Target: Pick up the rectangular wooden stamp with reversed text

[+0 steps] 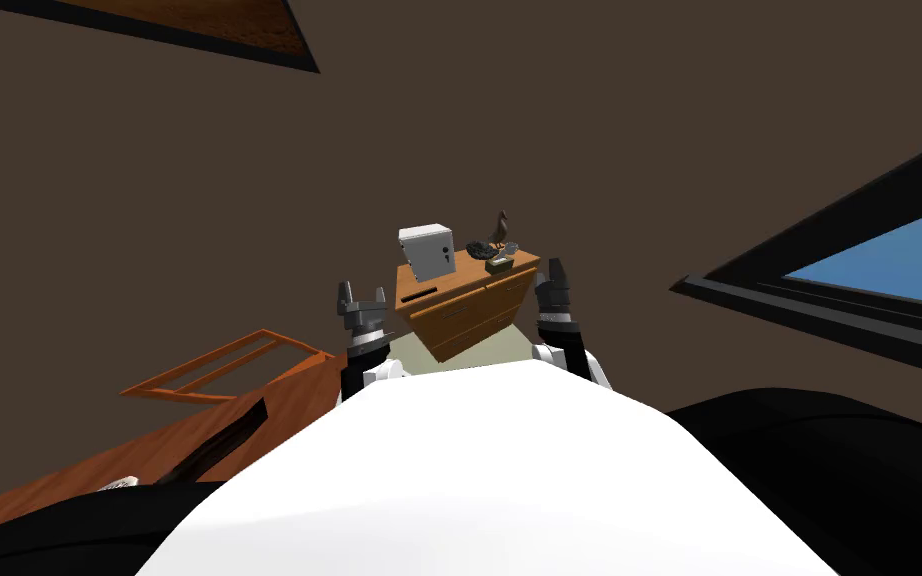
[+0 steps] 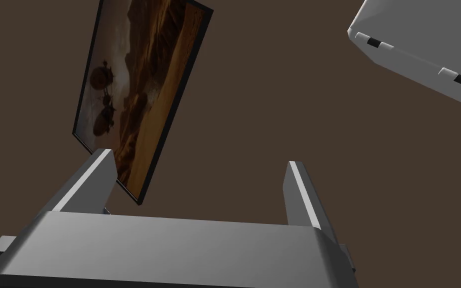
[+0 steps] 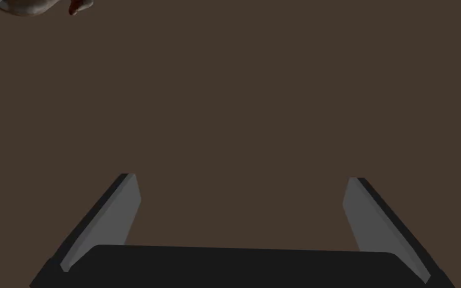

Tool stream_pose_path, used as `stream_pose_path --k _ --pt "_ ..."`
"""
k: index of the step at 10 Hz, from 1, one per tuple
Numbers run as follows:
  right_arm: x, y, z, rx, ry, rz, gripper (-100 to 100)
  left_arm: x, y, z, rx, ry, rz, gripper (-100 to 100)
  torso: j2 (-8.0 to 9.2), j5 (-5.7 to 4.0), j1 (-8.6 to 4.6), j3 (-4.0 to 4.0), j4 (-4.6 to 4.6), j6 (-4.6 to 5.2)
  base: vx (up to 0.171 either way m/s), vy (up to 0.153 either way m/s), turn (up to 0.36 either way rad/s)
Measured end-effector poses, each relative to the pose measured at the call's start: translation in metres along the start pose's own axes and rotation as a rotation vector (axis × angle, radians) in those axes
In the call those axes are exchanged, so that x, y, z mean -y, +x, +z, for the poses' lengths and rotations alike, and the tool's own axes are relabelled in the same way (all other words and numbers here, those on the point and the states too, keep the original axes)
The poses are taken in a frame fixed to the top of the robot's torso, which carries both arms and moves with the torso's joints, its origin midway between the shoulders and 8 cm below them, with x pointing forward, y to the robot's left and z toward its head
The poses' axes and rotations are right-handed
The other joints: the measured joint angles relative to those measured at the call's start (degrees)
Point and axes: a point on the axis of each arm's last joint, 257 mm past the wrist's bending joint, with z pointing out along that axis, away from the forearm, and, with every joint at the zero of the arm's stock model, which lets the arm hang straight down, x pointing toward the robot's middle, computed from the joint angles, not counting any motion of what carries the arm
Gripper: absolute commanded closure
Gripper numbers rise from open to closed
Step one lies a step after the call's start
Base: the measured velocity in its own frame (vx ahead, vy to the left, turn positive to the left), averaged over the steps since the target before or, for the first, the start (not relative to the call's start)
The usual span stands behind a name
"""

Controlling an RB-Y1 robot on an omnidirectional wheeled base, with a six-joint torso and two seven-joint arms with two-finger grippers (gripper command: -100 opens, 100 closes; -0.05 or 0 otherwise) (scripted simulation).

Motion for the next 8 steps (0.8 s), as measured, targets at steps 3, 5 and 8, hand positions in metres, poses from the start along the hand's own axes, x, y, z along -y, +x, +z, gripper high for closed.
stream_pose_path --k 3,5,8 --pt "0.0 0.0 0.0 0.0 0.0 0.0 0 -0.015 0.003 0.007 -0.051 -0.054 -0.028 -100 0.13 0.05 0.2 0.07 0.03 -0.01 -0.041 0.045 0.141" --pt "0.0 0.0 0.0 0.0 0.0 0.0 0 -0.026 0.006 0.013 -0.072 -0.089 -0.048 -100 0.14 0.04 0.16 0.08 0.03 0.01 -0.031 0.041 0.083" --pt "0.0 0.0 0.0 0.0 0.0 0.0 0 -0.048 0.008 0.024 -0.099 -0.151 -0.074 -100 0.07 0.05 0.17 0.04 0.02 0.01 -0.019 0.048 0.132"
